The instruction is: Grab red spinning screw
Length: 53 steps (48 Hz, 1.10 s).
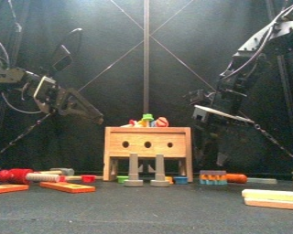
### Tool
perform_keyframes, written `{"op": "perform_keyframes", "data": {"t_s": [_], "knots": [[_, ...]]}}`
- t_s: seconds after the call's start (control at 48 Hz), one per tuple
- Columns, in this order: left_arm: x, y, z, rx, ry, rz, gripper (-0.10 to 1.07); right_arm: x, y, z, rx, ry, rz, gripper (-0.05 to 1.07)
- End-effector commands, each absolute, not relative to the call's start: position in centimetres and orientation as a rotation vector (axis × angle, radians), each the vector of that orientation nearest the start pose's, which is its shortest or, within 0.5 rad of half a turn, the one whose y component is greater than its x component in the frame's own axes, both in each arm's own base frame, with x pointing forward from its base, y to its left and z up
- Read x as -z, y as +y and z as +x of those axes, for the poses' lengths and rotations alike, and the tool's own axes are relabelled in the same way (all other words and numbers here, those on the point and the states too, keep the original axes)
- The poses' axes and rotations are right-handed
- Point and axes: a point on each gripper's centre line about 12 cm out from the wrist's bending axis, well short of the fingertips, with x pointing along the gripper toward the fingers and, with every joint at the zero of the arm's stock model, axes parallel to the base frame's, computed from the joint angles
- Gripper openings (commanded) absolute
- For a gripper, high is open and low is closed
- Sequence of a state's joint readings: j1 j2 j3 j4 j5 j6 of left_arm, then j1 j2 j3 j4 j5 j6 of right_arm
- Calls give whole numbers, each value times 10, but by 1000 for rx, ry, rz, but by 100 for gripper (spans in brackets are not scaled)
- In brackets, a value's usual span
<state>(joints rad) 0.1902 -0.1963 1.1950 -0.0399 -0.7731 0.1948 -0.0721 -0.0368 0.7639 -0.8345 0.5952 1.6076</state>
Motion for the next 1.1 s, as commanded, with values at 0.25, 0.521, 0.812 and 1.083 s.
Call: {"op": "perform_keyframes", "data": {"t_s": [0.25,0.521,0.812,1.083], "knots": [[-149,45,263,-157,317,130,95,-165,-56,313,827,782,526,100],[-144,9,247,-20,537,101,96,-161,-48,309,831,806,513,100],[-135,-9,212,42,750,19,98,-158,-41,308,822,822,526,100],[-123,-10,200,83,856,77,98,-154,-40,309,830,834,543,100]]}}
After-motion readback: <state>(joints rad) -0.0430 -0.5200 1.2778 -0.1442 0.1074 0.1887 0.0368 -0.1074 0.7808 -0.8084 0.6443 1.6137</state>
